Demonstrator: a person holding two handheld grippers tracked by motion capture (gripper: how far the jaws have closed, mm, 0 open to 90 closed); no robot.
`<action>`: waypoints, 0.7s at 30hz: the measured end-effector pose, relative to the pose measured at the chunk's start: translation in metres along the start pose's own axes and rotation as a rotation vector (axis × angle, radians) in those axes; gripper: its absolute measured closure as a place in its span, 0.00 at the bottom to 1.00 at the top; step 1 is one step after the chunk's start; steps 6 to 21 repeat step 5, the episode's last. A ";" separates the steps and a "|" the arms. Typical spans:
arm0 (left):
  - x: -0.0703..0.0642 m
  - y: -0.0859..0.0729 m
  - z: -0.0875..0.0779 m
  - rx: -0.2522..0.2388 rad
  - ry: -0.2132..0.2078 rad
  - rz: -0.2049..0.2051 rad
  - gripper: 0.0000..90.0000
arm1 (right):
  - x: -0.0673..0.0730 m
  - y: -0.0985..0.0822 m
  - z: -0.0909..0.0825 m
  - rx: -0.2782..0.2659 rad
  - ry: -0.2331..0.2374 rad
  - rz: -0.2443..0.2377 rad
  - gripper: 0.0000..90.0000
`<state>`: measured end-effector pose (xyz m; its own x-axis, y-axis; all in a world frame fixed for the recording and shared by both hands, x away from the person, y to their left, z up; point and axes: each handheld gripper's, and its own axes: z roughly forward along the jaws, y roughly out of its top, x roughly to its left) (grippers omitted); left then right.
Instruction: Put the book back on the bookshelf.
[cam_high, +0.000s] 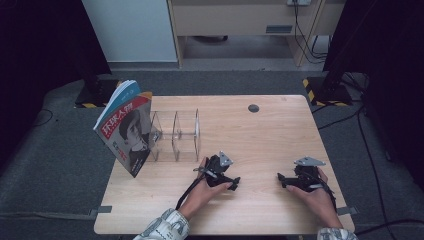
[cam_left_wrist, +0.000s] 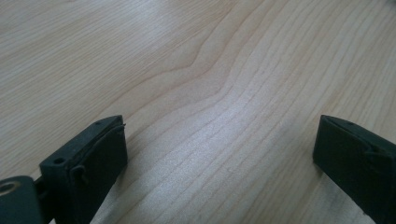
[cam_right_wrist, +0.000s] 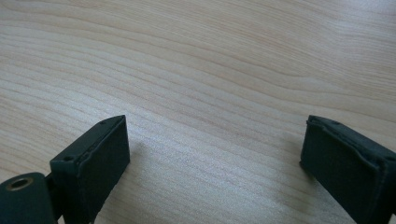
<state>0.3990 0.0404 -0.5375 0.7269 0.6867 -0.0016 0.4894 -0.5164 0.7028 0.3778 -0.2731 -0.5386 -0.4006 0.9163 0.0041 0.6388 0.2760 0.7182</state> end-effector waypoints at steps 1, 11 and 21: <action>0.000 0.000 0.000 0.001 0.000 0.000 0.02 | 0.000 0.000 0.000 -0.002 -0.002 0.001 0.09; 0.000 0.000 0.000 0.002 0.001 -0.004 0.01 | 0.000 0.000 0.000 0.001 0.001 0.002 0.09; 0.000 0.000 0.000 0.002 0.001 -0.004 0.01 | 0.000 0.000 0.000 0.001 0.001 0.002 0.09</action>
